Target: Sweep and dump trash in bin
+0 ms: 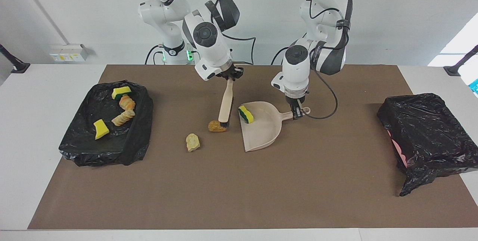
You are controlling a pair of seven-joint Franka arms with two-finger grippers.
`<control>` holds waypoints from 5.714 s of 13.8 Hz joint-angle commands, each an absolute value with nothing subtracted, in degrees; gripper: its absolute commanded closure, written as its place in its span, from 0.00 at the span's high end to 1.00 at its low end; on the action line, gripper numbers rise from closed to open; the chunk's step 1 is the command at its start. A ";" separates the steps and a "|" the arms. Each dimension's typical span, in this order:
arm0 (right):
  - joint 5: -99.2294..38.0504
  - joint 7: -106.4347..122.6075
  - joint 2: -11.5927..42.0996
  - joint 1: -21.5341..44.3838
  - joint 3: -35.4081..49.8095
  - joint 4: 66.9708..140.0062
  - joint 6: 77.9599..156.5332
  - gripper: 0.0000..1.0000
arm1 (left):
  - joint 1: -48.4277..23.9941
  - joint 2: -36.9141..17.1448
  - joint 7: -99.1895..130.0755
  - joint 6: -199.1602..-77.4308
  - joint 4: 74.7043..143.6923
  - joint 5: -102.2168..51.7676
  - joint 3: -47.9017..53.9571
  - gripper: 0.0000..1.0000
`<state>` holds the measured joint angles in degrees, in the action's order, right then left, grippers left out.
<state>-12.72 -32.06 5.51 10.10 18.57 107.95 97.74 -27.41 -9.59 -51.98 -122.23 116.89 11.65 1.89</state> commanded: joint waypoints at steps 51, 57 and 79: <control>-18.46 -41.13 -6.42 30.06 19.34 137.63 119.00 0.00 | 4.19 -13.44 -85.65 -102.31 89.30 2.99 1.85 0.00; -17.85 -41.22 -4.22 30.41 19.34 137.72 119.79 0.00 | 15.98 -15.91 -100.96 -100.55 84.21 3.60 1.76 0.00; -3.53 -29.81 -7.21 5.55 18.63 113.48 102.48 1.00 | 18.03 -18.11 -81.59 -111.55 84.55 71.15 0.44 0.00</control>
<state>-5.80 -32.43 -7.45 8.92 17.91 115.99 104.25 20.82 -20.06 -85.56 -113.70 82.51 63.73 1.29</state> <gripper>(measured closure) 0.000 0.687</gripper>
